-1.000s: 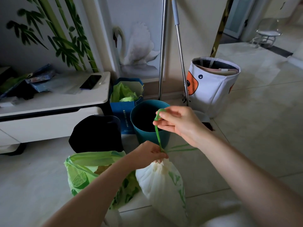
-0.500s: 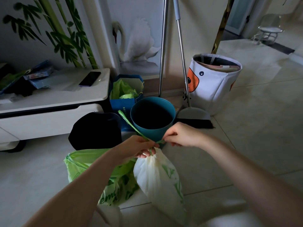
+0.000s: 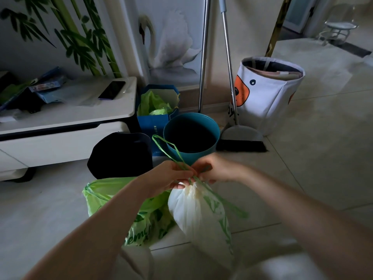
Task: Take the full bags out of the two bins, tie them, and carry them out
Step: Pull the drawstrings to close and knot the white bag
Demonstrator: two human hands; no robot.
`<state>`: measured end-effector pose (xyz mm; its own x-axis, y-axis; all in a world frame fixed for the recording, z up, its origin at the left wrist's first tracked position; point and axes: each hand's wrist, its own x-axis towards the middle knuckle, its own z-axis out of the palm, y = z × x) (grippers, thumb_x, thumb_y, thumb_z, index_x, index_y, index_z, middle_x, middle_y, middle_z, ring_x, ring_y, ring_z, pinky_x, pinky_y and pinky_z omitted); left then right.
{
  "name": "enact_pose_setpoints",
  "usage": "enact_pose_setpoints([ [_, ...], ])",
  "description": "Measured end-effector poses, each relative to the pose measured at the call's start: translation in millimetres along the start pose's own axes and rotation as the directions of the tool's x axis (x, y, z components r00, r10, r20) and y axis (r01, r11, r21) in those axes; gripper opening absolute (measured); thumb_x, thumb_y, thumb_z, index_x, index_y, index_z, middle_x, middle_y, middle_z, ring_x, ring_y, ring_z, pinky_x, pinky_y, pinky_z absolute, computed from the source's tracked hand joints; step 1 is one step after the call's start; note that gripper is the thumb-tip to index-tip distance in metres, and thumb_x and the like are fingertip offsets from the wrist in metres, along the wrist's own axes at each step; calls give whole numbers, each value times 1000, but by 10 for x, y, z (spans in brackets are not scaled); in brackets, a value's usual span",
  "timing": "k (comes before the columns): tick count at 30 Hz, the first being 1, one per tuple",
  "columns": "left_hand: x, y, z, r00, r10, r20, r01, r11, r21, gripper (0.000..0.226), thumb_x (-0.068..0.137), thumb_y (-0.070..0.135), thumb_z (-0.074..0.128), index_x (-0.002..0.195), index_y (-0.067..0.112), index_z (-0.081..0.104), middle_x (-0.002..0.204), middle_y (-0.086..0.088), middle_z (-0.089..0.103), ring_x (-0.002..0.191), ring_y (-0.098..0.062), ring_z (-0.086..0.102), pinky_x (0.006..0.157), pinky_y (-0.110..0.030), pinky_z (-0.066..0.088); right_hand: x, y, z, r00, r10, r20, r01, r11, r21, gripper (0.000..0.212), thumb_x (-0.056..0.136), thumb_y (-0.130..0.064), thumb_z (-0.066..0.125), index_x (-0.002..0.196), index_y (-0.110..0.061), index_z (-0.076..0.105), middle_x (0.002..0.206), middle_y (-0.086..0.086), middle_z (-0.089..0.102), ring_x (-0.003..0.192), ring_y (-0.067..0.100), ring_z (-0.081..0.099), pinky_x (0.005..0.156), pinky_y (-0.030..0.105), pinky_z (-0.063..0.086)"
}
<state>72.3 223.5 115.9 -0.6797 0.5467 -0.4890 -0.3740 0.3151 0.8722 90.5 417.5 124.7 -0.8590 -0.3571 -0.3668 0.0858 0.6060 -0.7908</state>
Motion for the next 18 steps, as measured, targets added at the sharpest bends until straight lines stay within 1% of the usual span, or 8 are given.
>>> enact_pose_setpoints([
  [2,-23,-4,-16,1000,24,-6,-24,1000,10,18,88,11,63,81,20,76,81,-1,73,76,-12,61,78,-28,50,42,-4,60,1000,-31,1,31,999,-22,31,83,-2,59,109,-15,66,87,-11,65,76,5,62,61,19,53],
  [4,-43,-6,-42,999,52,-16,-51,998,29,17,86,9,65,81,20,76,83,-2,72,78,-13,61,81,-31,51,84,8,76,999,-49,-19,48,998,-42,26,82,-4,61,105,-14,67,81,-14,63,72,2,60,59,15,51],
  [7,-49,-21,-81,996,78,-42,-74,994,82,14,83,8,69,80,19,76,85,-6,72,80,-15,63,87,-35,53,124,15,114,999,-51,-4,51,997,-60,12,81,-10,64,89,-18,68,73,-8,63,69,10,60,66,29,51],
  [9,-55,-44,-93,992,90,-90,-79,990,116,11,80,7,72,78,18,76,83,-7,73,81,-18,66,90,-38,55,144,8,144,999,-49,7,50,996,-79,7,83,-15,64,86,-20,66,76,-3,65,72,12,61,69,34,53],
  [11,-61,-56,-91,975,121,-185,-89,981,175,9,76,6,75,76,15,74,83,-10,74,82,-22,69,89,-40,57,166,-1,152,1000,-27,13,28,997,-74,6,84,-16,62,86,-20,66,81,-1,66,75,13,62,71,34,54],
  [13,-64,-40,-69,946,170,-276,-98,961,257,8,73,8,78,73,14,73,82,-11,75,83,-24,72,84,-40,58,190,-17,130,1000,-4,14,5,998,-58,10,83,-15,63,78,-24,65,77,-5,65,73,11,60,71,32,51],
  [16,-65,2,-26,935,211,-286,-97,926,364,9,73,13,80,70,16,72,79,-8,75,81,-22,72,81,-37,59,226,-11,76,999,39,-17,-39,998,-53,11,74,-20,70,68,-29,66,73,-7,66,73,9,59,73,29,47],
  [18,-87,20,-3,946,187,-265,-85,931,354,8,74,15,78,70,15,71,80,-9,75,81,-22,72,78,-32,60,225,1,62,997,67,-38,-70,995,-65,5,70,-23,71,68,-27,69,73,-7,68,75,8,61,74,29,48],
])
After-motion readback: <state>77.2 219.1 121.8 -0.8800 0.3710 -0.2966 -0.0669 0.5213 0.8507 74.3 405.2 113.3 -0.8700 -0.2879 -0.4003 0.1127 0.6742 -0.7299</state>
